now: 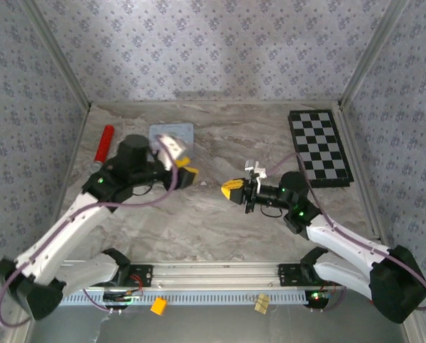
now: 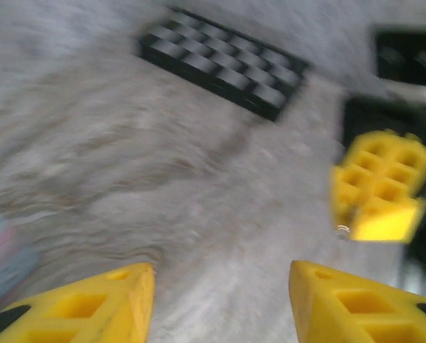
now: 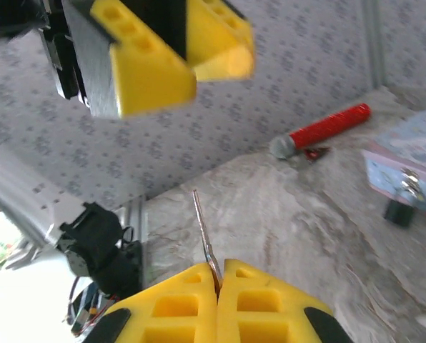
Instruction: Unlock the padlock with the key
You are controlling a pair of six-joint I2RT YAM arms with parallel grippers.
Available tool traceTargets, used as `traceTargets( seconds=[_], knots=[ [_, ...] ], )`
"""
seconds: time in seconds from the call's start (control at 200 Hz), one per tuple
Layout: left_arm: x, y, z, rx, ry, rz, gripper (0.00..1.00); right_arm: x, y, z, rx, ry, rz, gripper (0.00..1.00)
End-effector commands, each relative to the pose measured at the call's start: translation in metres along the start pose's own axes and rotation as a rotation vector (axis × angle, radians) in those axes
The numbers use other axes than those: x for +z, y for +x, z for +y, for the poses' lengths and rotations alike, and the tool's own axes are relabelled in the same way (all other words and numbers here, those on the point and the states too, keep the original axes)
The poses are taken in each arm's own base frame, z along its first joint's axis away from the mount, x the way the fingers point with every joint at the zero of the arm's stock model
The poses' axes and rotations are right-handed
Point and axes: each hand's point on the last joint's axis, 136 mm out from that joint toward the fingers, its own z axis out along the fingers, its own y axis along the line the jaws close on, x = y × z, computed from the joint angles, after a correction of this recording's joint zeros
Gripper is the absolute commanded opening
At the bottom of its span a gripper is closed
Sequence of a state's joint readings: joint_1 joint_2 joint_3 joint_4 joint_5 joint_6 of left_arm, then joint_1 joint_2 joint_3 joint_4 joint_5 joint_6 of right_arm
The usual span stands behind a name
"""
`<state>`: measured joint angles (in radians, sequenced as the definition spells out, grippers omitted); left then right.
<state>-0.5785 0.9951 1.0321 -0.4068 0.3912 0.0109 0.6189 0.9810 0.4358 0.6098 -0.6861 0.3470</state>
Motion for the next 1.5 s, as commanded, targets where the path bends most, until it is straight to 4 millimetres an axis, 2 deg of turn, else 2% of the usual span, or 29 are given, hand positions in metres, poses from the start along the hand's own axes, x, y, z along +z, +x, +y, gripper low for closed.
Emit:
traceTargets(
  seconds=[0.0, 0.12, 0.24, 0.465, 0.675, 0.84, 0.989, 1.094, 1.274, 1.494],
  knots=[
    [-0.016, -0.024, 0.05, -0.247, -0.143, -0.229, 0.56, -0.006, 0.01, -0.028, 0.114, 0.162, 0.024, 0.0],
    [-0.006, 0.028, 0.108, -0.476, -0.289, -0.164, 0.57, -0.008, 0.025, -0.049, 0.215, 0.291, 0.063, 0.0],
    [0.008, 0.065, 0.147, -0.621, -0.328, -0.14, 0.58, -0.008, 0.036, -0.057, 0.266, 0.326, 0.066, 0.0],
    [0.045, 0.114, 0.195, -0.686, -0.417, -0.019, 0.58, -0.003, 0.047, -0.056, 0.292, 0.306, 0.073, 0.0],
    [0.066, 0.142, 0.23, -0.738, -0.47, 0.005, 0.56, -0.002, 0.047, -0.052, 0.288, 0.285, 0.071, 0.0],
    [0.086, 0.152, 0.241, -0.757, -0.446, -0.007, 0.54, -0.004, 0.047, -0.05, 0.283, 0.28, 0.065, 0.0],
    [0.103, 0.155, 0.239, -0.768, -0.375, -0.016, 0.53, -0.006, 0.048, -0.05, 0.282, 0.285, 0.059, 0.0],
    [0.11, 0.165, 0.243, -0.785, -0.39, 0.016, 0.54, -0.008, 0.049, -0.05, 0.282, 0.286, 0.055, 0.0],
    [0.125, 0.171, 0.248, -0.79, -0.405, 0.041, 0.54, -0.008, 0.047, -0.051, 0.279, 0.288, 0.049, 0.0],
    [0.147, 0.179, 0.246, -0.802, -0.392, 0.074, 0.48, -0.01, 0.048, -0.051, 0.283, 0.288, 0.048, 0.0]
  ],
)
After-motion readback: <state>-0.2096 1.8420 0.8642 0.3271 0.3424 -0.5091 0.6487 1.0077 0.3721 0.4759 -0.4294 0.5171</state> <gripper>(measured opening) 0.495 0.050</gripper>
